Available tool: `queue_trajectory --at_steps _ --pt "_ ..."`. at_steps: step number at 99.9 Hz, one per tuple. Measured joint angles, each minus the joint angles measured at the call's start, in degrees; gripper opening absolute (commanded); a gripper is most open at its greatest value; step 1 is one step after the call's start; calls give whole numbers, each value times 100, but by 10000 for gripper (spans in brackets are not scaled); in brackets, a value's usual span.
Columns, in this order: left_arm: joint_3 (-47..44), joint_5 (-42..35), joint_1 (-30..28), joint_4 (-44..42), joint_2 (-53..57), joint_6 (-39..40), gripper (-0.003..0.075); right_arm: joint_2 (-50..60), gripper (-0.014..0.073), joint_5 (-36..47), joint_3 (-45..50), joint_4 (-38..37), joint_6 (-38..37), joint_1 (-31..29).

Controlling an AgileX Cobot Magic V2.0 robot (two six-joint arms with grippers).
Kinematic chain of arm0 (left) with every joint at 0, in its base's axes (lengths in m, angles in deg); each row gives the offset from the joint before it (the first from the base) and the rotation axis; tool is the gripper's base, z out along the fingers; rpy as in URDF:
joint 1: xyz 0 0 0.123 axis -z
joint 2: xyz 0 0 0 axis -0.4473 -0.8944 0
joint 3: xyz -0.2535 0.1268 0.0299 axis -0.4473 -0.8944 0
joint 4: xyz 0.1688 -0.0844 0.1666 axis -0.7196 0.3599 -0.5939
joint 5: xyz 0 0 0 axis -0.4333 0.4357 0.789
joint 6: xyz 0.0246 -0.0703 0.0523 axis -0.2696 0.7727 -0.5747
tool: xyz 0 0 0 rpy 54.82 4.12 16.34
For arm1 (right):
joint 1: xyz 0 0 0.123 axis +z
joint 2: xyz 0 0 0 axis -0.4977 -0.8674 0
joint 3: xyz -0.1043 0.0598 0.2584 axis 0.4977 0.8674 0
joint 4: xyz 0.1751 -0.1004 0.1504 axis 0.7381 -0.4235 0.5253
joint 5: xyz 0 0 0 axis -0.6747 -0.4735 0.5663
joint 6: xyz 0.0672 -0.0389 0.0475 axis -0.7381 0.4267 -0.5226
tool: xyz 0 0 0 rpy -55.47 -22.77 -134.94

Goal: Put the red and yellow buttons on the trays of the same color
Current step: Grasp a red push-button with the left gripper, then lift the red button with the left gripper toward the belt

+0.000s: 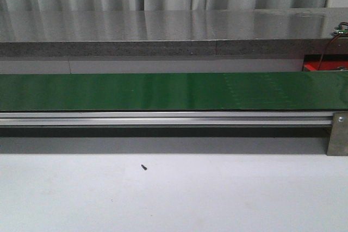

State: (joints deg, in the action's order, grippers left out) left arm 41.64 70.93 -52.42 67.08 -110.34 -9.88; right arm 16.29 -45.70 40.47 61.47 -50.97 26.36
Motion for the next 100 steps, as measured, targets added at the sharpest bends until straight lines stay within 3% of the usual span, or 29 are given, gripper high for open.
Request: queue_trajectory --at_steps 26,43,78,100 --pt "0 9 0 21 0 0 226 0 -68 0 0 0 0 0" --pt "0 70 0 34 0 0 88 0 -68 0 0 0 0 0" --pt "0 400 13 397 813 -12 62 0 -68 0 0 0 0 0" --pt "0 573 413 572 1445 -134 64 0 -68 0 0 0 0 0"
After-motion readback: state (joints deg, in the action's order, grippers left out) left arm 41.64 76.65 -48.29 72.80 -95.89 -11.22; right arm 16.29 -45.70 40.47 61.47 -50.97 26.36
